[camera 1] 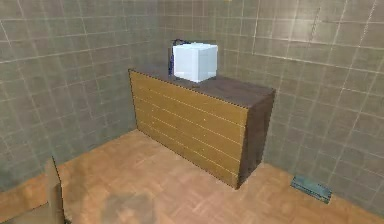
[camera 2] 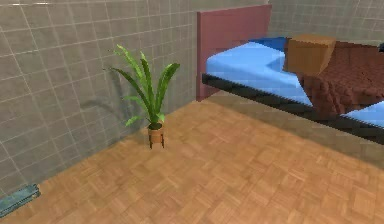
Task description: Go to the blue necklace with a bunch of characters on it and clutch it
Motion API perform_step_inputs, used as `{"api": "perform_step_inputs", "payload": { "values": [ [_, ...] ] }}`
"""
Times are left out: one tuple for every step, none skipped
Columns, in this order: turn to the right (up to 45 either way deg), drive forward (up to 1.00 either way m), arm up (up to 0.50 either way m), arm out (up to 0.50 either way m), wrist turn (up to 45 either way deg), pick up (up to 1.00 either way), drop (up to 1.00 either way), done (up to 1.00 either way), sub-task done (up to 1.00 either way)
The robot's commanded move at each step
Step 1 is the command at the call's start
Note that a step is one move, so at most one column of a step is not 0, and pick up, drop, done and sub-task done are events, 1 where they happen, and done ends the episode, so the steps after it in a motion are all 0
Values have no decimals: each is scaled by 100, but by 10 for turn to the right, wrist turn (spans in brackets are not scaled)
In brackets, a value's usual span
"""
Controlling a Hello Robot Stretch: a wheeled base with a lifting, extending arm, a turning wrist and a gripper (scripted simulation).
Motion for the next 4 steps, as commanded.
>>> {"api": "perform_step_inputs", "payload": {
  "values": [
    [0, 70, 0, 0, 0, 0, 0, 0, 0],
    [-450, 0, 0, 0, 0, 0, 0, 0, 0],
    [-450, 0, 0, 0, 0, 0, 0, 0, 0],
    [450, 0, 0, 0, 0, 0, 0, 0, 0]
  ]
}}
